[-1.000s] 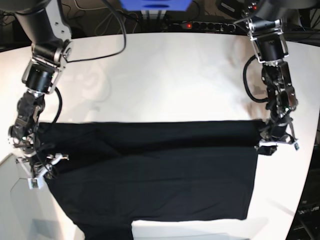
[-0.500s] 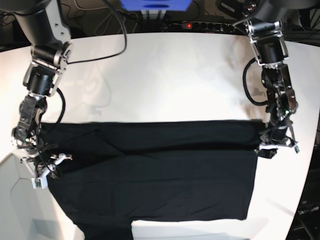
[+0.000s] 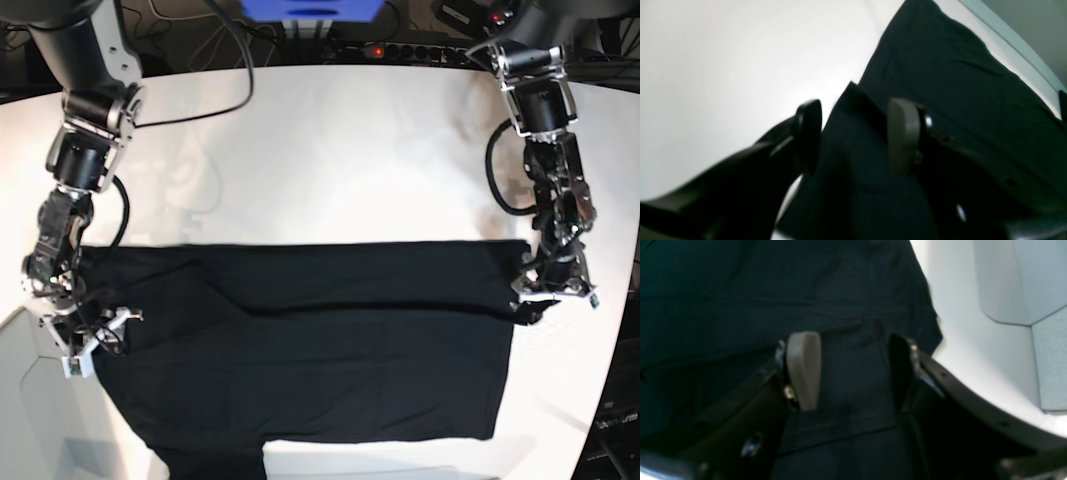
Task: Fold the T-shirt properly
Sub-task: 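Lay the shoulder edge down over the shirt body with both grippers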
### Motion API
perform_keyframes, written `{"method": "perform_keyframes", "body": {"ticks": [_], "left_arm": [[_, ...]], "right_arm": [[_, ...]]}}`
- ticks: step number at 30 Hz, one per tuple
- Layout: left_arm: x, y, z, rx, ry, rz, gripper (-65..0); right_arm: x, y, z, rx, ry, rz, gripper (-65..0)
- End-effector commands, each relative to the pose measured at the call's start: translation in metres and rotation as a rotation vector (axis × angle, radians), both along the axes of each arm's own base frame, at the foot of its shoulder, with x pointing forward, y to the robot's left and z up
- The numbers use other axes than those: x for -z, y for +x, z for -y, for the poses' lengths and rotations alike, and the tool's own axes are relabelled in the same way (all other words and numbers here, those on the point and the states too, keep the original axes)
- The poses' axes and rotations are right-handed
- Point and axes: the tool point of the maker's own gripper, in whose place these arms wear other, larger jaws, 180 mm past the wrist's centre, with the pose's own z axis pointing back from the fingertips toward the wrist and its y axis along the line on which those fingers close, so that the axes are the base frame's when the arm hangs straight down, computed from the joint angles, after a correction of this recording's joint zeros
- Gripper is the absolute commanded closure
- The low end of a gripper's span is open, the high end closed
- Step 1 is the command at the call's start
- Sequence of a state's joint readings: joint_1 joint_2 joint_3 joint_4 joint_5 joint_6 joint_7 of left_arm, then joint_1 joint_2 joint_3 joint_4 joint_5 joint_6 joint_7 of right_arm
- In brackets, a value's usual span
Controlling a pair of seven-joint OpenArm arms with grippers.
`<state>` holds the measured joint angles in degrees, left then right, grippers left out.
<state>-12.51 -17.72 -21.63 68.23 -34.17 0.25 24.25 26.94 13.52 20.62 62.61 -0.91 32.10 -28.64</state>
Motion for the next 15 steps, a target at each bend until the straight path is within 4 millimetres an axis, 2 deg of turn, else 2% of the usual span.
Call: {"method": "perform_keyframes", "body": {"ticks": [1,10,15], "left_arm": [[-0.022,0.005,-0.006,-0.004,0.032,0.058,-31.2],[0.031,-0.046,-0.008,-0.010,0.035,-0.073,-31.6],[0.041,-0.052,-0.005,0.000,0.034,-0.097,-31.6]], "right_arm": [[-0.030,0.009,0.008,0.012,-0.011,0.093,-34.0],[-0.019,-0.023,-0.008,-0.010,-0.046,0.099,-34.4],[-0.012,-0.034,-0.008,-0.014,-0.057,0.086,-34.4]]}}
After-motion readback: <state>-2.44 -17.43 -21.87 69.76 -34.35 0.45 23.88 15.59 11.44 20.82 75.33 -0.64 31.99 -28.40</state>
